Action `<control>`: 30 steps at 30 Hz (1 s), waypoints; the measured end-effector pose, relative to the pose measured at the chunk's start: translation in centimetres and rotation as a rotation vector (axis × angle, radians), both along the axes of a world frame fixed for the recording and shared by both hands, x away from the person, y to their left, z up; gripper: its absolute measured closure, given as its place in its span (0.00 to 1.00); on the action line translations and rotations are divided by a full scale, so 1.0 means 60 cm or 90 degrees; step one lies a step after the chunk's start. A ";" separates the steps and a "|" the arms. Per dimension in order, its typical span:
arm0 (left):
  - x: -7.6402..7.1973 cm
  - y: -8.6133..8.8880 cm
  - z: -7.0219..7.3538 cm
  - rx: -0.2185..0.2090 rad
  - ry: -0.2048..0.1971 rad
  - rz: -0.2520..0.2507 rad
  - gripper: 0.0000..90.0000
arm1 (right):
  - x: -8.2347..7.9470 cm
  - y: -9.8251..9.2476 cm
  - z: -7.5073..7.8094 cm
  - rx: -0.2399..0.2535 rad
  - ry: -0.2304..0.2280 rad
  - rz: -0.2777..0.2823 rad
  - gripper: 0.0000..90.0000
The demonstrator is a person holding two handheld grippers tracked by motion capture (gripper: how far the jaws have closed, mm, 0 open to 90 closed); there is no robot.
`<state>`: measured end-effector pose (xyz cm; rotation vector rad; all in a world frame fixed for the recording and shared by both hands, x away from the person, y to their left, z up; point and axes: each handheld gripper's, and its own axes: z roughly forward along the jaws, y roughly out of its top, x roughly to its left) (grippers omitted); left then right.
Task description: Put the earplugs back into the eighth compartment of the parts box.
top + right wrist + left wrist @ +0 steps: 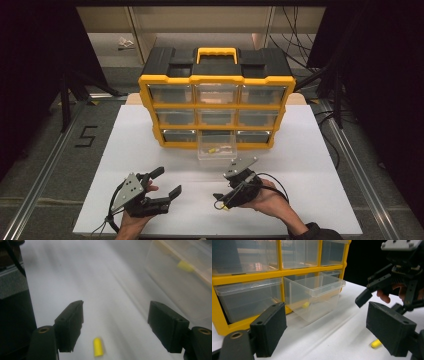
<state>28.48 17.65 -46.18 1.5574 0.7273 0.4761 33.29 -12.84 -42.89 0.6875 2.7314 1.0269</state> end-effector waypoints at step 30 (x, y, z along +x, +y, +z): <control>0.000 -0.001 0.000 0.002 -0.001 0.001 0.18 | -0.011 0.018 -0.052 -0.140 0.056 0.064 0.58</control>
